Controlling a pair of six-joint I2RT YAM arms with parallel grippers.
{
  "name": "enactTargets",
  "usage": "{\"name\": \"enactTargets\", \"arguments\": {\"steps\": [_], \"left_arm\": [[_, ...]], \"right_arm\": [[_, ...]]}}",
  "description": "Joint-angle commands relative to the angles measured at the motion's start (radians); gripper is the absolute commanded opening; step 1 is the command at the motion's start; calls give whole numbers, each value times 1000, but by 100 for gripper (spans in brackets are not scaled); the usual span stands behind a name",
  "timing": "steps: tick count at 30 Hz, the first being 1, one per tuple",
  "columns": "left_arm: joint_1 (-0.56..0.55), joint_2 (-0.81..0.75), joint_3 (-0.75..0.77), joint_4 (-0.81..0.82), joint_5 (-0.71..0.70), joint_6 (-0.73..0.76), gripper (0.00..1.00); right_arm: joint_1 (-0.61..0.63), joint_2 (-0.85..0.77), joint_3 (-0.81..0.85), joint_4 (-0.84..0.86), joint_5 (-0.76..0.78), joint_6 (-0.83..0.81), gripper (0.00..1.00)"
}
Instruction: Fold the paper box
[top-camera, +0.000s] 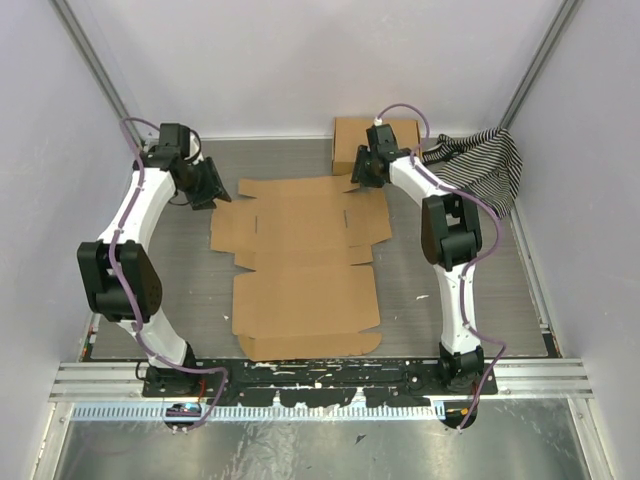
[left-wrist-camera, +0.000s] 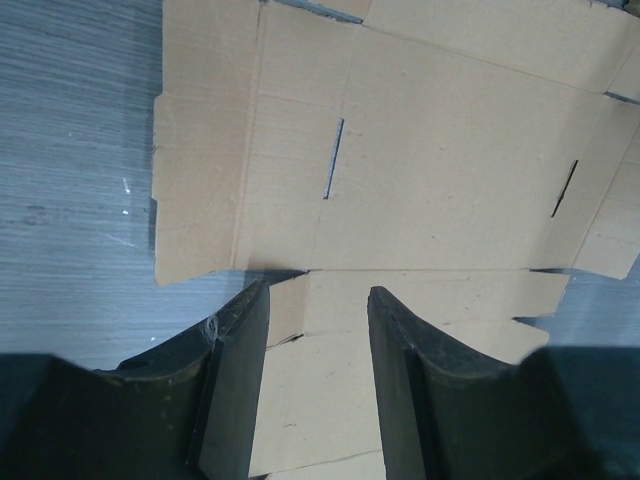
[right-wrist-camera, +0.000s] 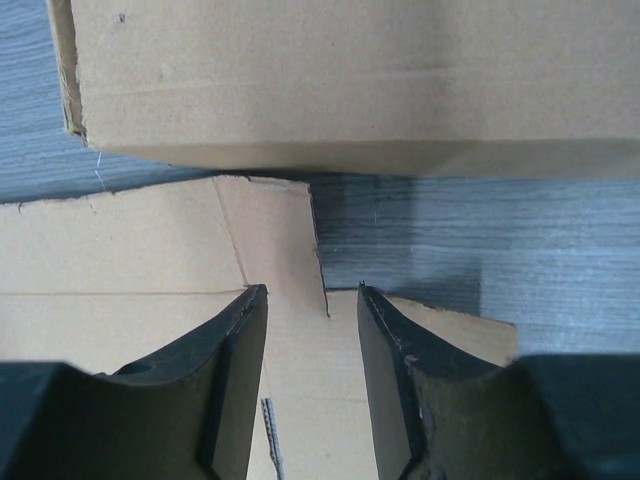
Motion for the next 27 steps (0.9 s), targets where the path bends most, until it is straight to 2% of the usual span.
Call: {"name": "enactTargets", "arguments": {"steps": [1, 12, 14, 17, 22, 27], "left_arm": [[4, -63, -28, -11, -23, 18, 51], [4, -112, -73, -1, -54, 22, 51], [4, -110, -70, -1, -57, 23, 51], [4, -103, -60, -3, -59, 23, 51], [4, -75, -17, -13, -63, 24, 50], [4, -11, 57, -62, -66, 23, 50]], "right_arm": [[4, -2, -2, 111, 17, 16, 46], [5, 26, -50, 197, -20, 24, 42], [6, 20, -65, 220, -37, 24, 38], [8, 10, -81, 236, -46, 23, 28], [12, -34, -101, 231, -36, 7, 4], [20, -108, -149, 192, -20, -33, 1]]}}
